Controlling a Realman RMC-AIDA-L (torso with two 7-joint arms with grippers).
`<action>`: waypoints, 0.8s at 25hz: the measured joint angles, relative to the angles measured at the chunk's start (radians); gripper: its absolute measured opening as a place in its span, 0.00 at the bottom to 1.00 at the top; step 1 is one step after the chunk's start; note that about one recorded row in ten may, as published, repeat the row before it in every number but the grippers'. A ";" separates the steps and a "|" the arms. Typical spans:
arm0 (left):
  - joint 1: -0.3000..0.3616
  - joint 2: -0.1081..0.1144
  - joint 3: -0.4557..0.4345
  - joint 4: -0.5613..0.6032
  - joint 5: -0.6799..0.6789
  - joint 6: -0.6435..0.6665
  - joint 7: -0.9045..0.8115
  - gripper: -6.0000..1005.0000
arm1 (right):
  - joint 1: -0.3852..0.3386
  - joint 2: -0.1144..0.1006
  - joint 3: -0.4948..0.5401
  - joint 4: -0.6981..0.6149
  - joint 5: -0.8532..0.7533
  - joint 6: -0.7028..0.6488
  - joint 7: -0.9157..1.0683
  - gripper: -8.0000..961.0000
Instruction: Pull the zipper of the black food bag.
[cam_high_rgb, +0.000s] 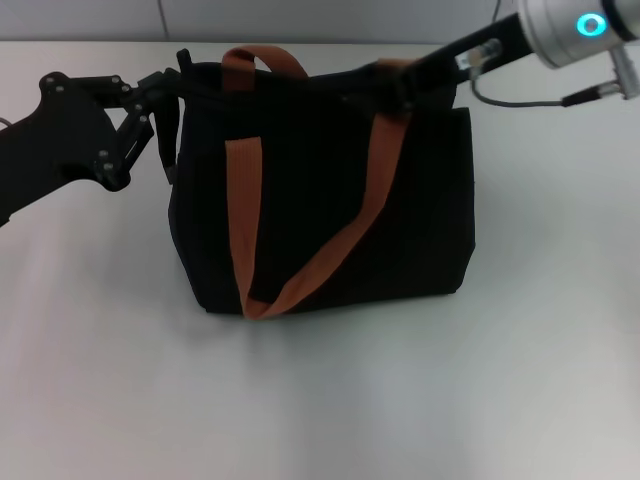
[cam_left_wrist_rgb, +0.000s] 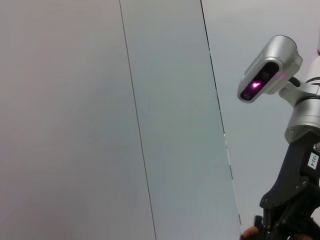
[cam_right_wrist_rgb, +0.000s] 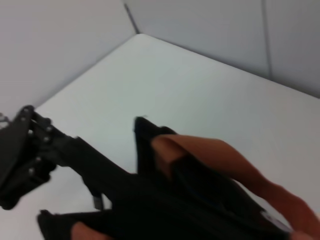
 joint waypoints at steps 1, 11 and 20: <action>0.000 0.000 0.000 0.000 0.000 -0.001 0.000 0.15 | -0.027 0.000 0.002 -0.034 -0.006 -0.009 0.009 0.00; -0.003 0.001 0.000 0.000 -0.001 -0.006 0.000 0.15 | -0.142 0.002 0.075 -0.169 -0.043 -0.043 0.031 0.00; -0.006 0.000 0.000 0.000 -0.001 -0.006 0.000 0.16 | -0.155 0.004 0.080 -0.184 -0.019 -0.045 0.026 0.02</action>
